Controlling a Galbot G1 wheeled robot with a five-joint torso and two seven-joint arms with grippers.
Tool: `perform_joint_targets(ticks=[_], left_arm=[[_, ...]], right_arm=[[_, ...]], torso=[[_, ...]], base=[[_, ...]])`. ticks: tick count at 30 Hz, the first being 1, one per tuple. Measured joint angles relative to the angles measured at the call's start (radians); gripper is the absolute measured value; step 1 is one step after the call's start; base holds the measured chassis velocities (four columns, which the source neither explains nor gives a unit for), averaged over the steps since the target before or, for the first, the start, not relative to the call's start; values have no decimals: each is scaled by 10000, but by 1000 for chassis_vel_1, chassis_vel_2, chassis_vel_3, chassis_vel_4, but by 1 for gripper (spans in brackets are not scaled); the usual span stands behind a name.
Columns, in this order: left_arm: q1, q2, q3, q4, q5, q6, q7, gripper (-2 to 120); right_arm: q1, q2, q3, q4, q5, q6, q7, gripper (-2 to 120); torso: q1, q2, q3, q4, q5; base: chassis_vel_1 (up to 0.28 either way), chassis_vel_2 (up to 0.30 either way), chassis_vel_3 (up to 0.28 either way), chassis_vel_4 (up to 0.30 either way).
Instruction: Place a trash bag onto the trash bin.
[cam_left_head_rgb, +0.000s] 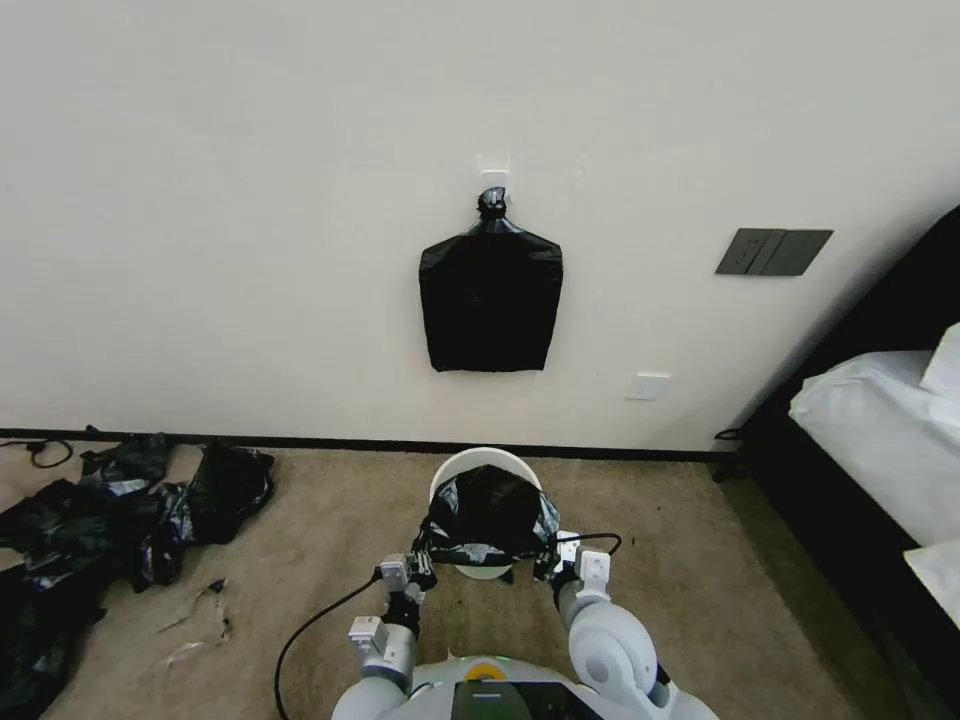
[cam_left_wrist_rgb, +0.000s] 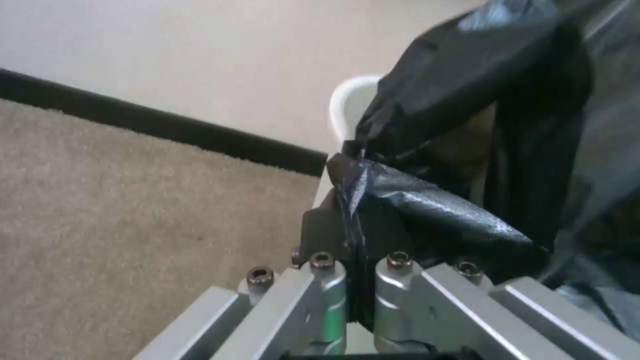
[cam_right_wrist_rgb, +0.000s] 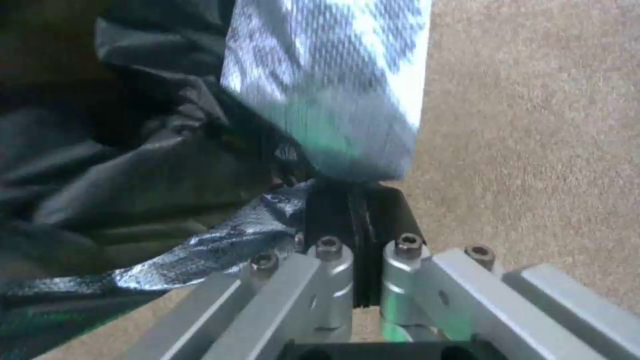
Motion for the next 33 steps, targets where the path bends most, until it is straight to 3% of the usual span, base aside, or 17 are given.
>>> perform_joint_targets(ticks=[11,17,25,28,30,33], left_arm=[[-1140,-46,88,1515,206,36,114,0],[-1254,-109,139,1559,219,36,159,14],[-580,162,-76,784,182,17,348,49],[-494,204,-119,723,182,1,366,52],[-287,334,-233,592,184,-111,465,67],[-98,421,-299,506,271,-417,589,77]], right_arm=[[671,240,-127,-888,-488,480,-578,0],[515,204,-144,-799,-634,637,-841,0],[-210,-165,-63,-209,-897,922,-1120,31],[-310,-204,-55,-166,-991,970,-1190,34],[-613,-305,5,20,-1302,1114,-1381,50],[-962,-454,84,187,-1784,1360,-1646,59]], torso=[[1,0,0,-1,6],[0,-1,0,-2,6],[0,0,0,-1,6],[0,0,0,-1,6],[0,0,0,-2,6],[0,0,0,-2,5]], base=[[0,0,0,0],[0,0,0,0],[0,0,0,0],[0,0,0,0],[0,0,0,0],[0,0,0,0]])
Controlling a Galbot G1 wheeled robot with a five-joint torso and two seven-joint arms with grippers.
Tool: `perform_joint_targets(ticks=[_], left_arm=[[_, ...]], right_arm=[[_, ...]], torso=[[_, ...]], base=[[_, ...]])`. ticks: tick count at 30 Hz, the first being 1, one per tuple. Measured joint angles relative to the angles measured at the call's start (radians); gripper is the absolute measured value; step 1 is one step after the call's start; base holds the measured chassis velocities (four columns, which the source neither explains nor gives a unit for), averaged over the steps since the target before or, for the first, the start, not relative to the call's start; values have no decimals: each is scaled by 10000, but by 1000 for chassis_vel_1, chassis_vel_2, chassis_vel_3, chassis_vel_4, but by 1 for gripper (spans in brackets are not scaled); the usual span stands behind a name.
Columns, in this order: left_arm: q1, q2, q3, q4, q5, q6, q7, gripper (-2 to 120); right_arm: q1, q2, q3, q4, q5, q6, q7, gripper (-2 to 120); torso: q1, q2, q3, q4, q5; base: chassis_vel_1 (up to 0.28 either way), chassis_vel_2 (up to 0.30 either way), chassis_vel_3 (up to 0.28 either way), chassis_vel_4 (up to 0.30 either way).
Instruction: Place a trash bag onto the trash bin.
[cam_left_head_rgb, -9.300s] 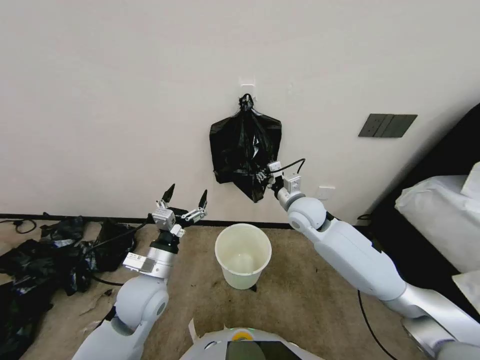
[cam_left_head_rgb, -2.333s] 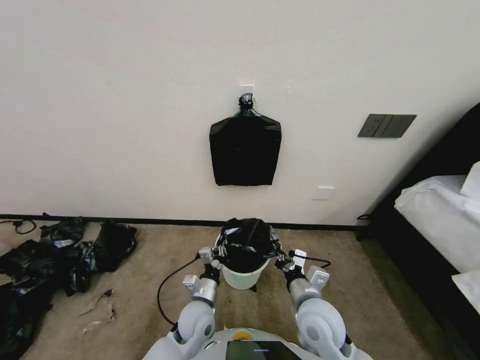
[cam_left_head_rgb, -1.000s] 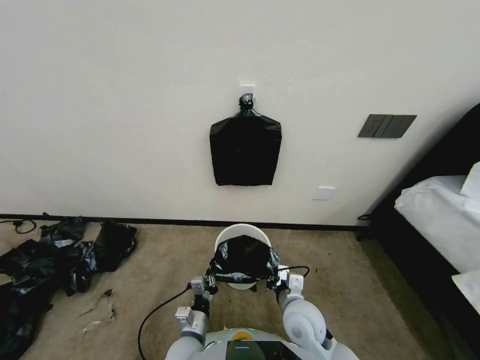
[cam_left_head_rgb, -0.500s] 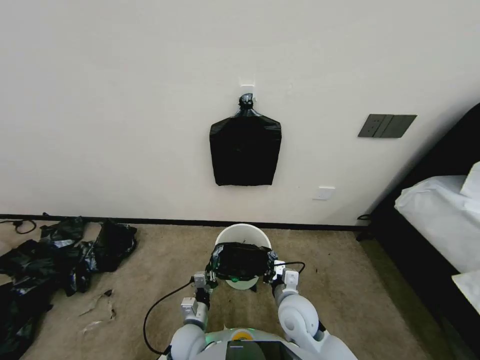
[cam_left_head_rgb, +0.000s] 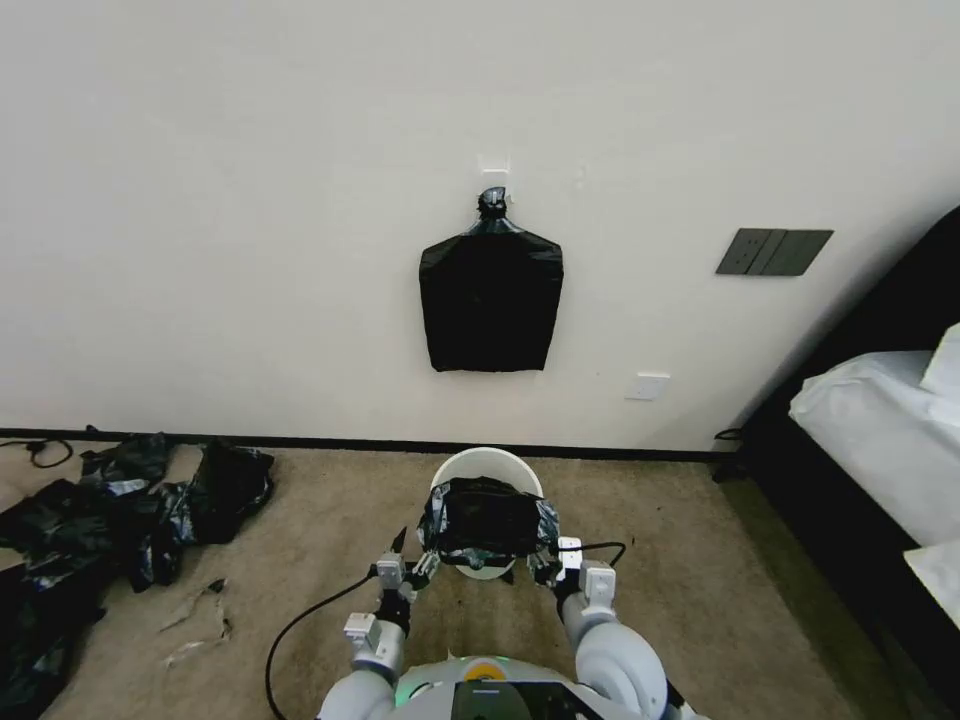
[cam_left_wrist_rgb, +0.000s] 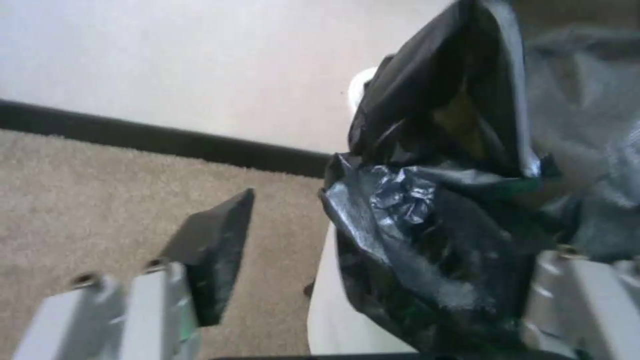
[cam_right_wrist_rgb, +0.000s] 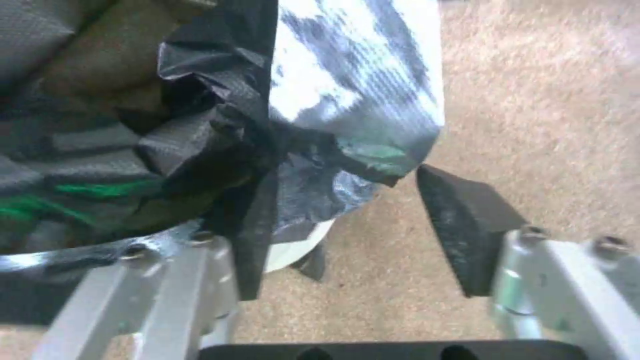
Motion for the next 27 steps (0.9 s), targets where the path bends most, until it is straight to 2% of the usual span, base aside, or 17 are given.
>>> perform_joint_targets(ticks=[2,3,5,6,9,10,13,14,18,24,27], left_arm=[[128,49,-57,-78,146,-356,122,85],[128,49,-57,-78,146,-356,122,85],[222,137,-123,-153,181,-616,282,95],[222,137,-123,-153,181,-616,282,95],[345,437,-253,-59,80,-1181,808,99],[345,437,-253,-59,80,-1181,808,99],[282,687,-413,392,-41,-1755,1347,100],[282,687,-413,392,-41,-1755,1347,100],[360,910,-842,706,241,-2332,2050,100],[606,901,-1323,701,1097,-2869,2282,100],[917,655,-1689,314,1439,-3151,2293,100]], right_arm=[[-277,-118,57,95,-656,298,-249,68],[-277,-118,57,95,-656,298,-249,68],[-517,-201,69,215,-882,400,-395,78],[-517,-201,69,215,-882,400,-395,78],[-814,-339,71,234,-1478,742,-726,92],[-814,-339,71,234,-1478,742,-726,92],[-1002,-489,82,115,-2208,1198,-1034,100],[-1002,-489,82,115,-2208,1198,-1034,100],[-1384,-711,220,7,-3499,2238,-1584,100],[-1890,-915,410,21,-4570,3333,-2090,100],[-2248,-1040,546,172,-5177,4229,-2494,100]], torso=[[-1,0,0,0,1],[-1,0,0,0,1],[0,0,0,0,0],[0,0,0,0,0],[0,0,-1,0,2],[0,0,-1,0,2],[0,0,0,1,0],[0,0,0,1,0],[0,0,0,0,0],[0,0,0,0,0],[0,0,0,1,3]], base=[[0,0,0,0],[0,0,0,0],[0,0,0,0],[0,0,0,0],[0,0,0,0],[0,0,0,0],[0,0,0,0],[0,0,0,0],[0,0,0,0],[0,0,0,0],[0,0,0,0]])
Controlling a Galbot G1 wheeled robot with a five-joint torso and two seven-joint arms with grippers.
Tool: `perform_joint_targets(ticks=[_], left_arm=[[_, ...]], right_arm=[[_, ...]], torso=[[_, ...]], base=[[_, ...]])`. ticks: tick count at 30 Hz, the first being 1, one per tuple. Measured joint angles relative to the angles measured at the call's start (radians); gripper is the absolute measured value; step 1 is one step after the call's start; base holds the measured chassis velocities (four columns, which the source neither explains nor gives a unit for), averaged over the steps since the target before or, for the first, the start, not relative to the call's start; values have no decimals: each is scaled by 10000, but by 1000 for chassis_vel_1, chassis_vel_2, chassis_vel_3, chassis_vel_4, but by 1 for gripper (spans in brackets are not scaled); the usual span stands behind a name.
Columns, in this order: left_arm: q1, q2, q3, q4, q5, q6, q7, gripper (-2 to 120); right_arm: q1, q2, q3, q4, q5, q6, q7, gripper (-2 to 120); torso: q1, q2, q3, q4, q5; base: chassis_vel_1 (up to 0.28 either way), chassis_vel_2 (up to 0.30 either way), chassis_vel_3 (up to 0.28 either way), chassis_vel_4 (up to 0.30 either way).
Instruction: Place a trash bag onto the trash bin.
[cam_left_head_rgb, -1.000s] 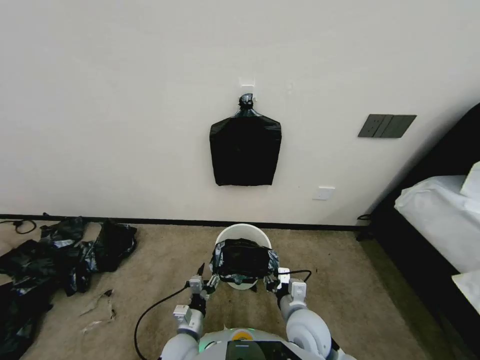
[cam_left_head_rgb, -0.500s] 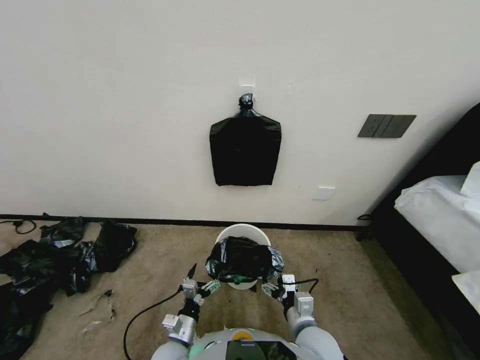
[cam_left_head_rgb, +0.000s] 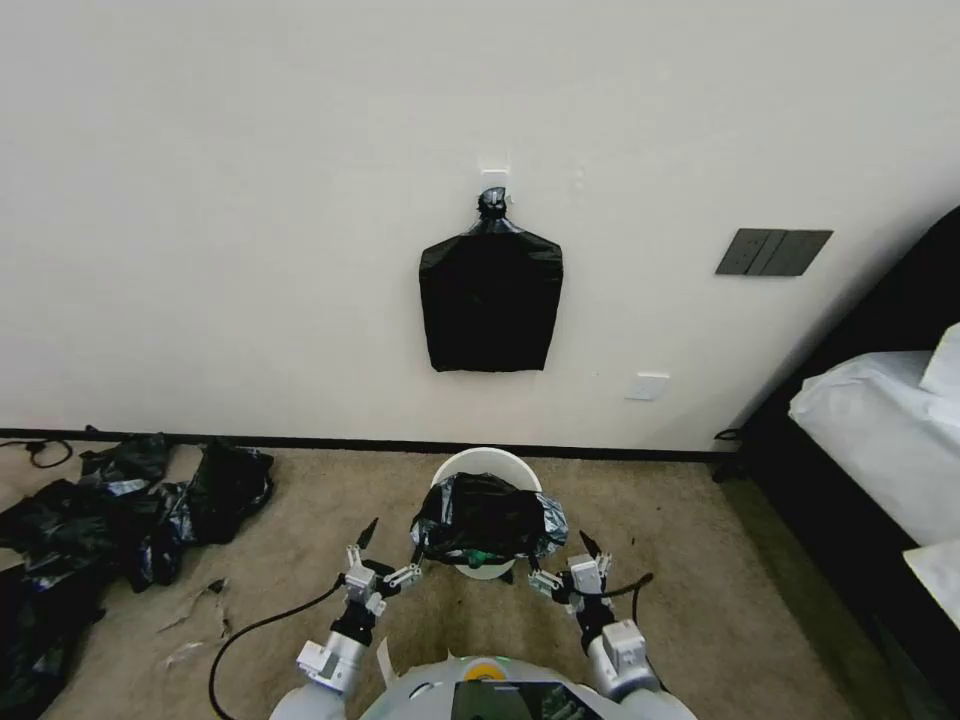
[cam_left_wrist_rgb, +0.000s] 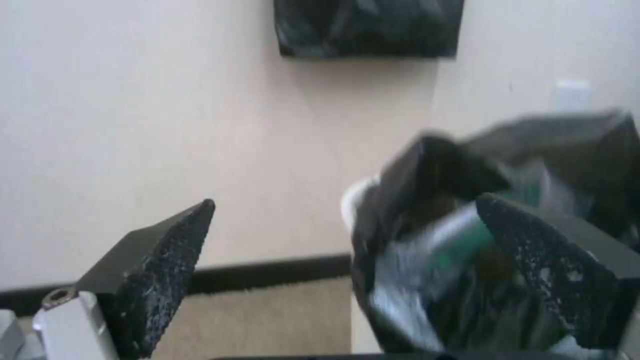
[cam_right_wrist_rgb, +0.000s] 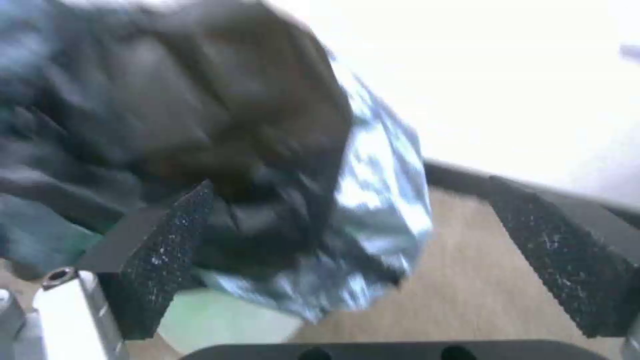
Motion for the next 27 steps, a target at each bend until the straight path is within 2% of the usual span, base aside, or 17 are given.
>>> perform_joint_targets(ticks=[4,7,9,11,12,13,16,17,19,21,23,25,27], left_arm=[[292,-382,-390,-486,254,-81,-182,100],[385,-720,-676,-770,437,-30,-515,100],[441,-1012,-966,-967,727,144,-816,100],[526,-1280,-1237,-1210,1006,324,-1023,100],[526,-1280,-1237,-1210,1006,324,-1023,100],[572,-1348,-1326,-1322,1055,419,-1075,100],[759,-1541,-1610,-1642,1145,707,-1188,100],[759,-1541,-1610,-1642,1145,707,-1188,100],[839,-1612,-1719,-1686,1254,768,-1196,100],[911,-1666,-1783,-1687,1414,816,-1189,100],[938,-1687,-1804,-1686,1469,818,-1181,100],[1056,-1759,-1853,-1685,1611,822,-1098,100],[1167,-1844,-1917,-1687,1827,823,-1027,100]], right_arm=[[-187,-235,213,383,-80,645,-441,100],[3,-485,559,757,367,727,-727,100],[463,-797,930,1092,1154,523,-955,100],[1201,-1193,1336,1353,2260,-130,-1306,100],[1201,-1193,1336,1353,2260,-130,-1306,100],[1480,-1335,1435,1389,2674,-424,-1407,100],[3159,-2092,1807,1201,4706,-2368,-2071,100],[3159,-2092,1807,1201,4706,-2368,-2071,100],[4474,-2620,1755,795,5914,-3761,-2668,100],[5996,-3088,1390,210,6855,-4902,-3302,100],[6530,-3209,1202,-43,7109,-5233,-3557,100],[7942,-3373,528,-863,7599,-6023,-4242,100],[9306,-3361,-250,-1825,7720,-6500,-4925,100]], torso=[[0,0,0,0,-1],[0,0,0,-2,-2],[0,0,0,1,1],[0,0,0,1,-1],[0,0,0,1,-1],[0,0,0,0,-1],[0,0,0,0,0],[0,0,0,0,0],[0,0,1,3,2],[0,0,1,3,-3],[1,0,1,1,-2],[1,0,1,-6,-1],[1,0,1,0,2]], base=[[0,0,0,0],[0,0,0,0],[0,0,0,0],[0,0,0,0],[0,0,0,0],[0,0,0,0],[0,0,0,0],[0,0,0,0],[0,0,0,0],[0,0,0,0],[0,0,0,0],[0,0,0,0],[0,0,0,0]])
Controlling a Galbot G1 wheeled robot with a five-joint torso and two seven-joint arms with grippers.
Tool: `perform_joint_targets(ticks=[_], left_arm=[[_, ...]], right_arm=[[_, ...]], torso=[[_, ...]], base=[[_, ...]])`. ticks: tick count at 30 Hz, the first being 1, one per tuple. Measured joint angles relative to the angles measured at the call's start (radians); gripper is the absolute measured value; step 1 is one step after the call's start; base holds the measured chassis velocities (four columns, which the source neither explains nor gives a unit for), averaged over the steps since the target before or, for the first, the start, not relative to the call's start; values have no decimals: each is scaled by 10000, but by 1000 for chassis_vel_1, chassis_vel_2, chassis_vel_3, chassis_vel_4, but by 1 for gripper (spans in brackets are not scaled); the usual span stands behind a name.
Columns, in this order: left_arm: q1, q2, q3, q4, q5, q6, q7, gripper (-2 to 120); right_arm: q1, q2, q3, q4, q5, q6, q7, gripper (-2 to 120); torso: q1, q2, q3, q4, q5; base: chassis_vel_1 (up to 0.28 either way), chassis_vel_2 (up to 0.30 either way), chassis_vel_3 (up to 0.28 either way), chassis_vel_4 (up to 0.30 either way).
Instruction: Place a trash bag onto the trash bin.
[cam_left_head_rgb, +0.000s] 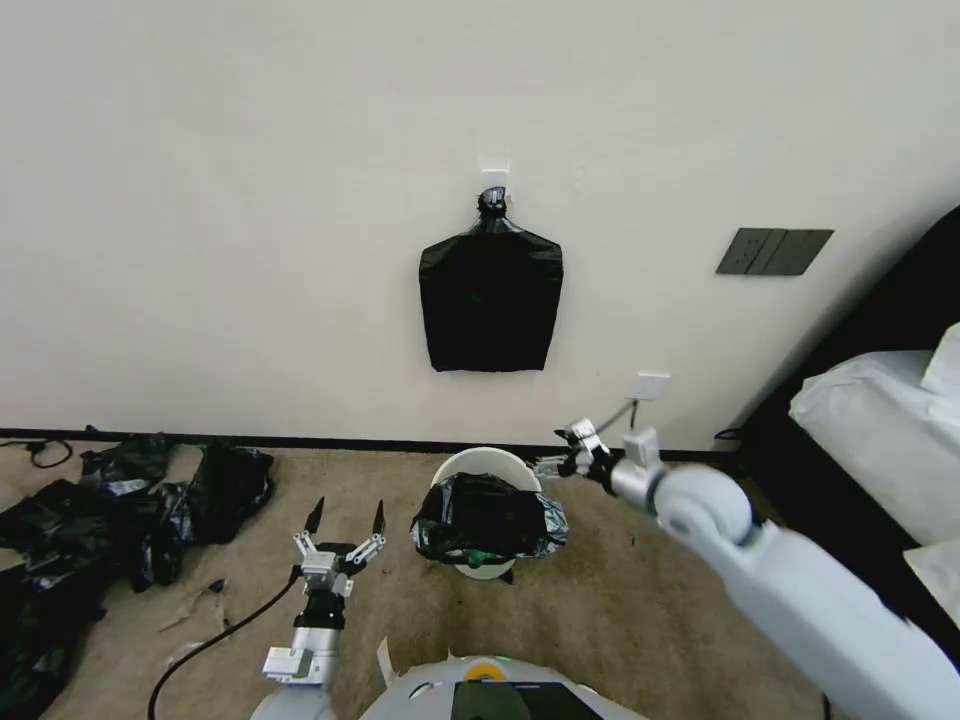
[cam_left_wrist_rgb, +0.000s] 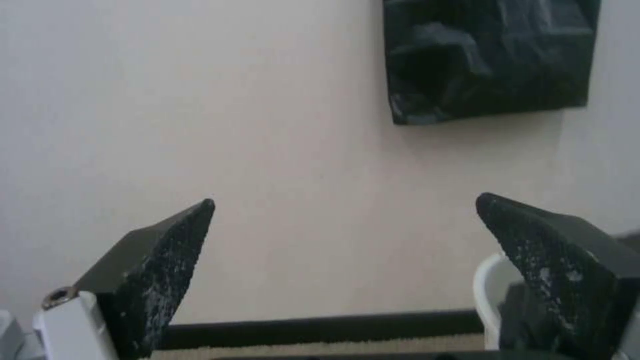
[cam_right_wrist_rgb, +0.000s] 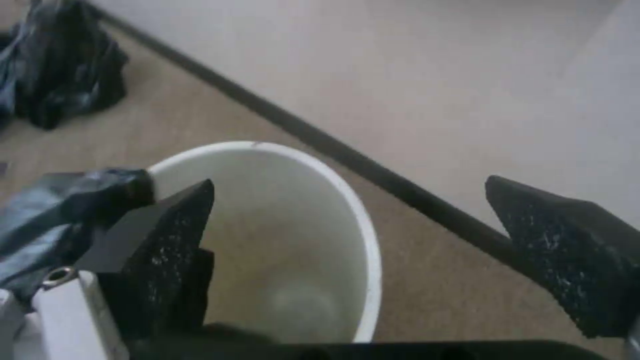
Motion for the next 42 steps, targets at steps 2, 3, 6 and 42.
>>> perform_joint_targets(ticks=[2,3,6,42], left_arm=[[62,-55,-45,-4,138,-4,49,100],[123,-95,-65,-9,230,-5,96,100],[227,-174,-93,-35,380,-19,198,100],[478,-614,-12,-109,659,-309,401,100]], right_arm=[[730,50,-513,-568,-11,-182,-385,100],[1248,118,-934,-989,-84,-256,-650,100],[2214,321,-1775,-1756,-356,-296,-1152,100],[5789,2132,-6493,-6159,-2500,-173,-3056,58]], torso=[[-1,0,0,2,-7],[0,0,1,1,-6],[0,0,0,0,0],[0,-1,-1,-2,-5]], base=[[0,0,0,0],[0,0,0,0],[0,0,0,0],[0,0,0,0]])
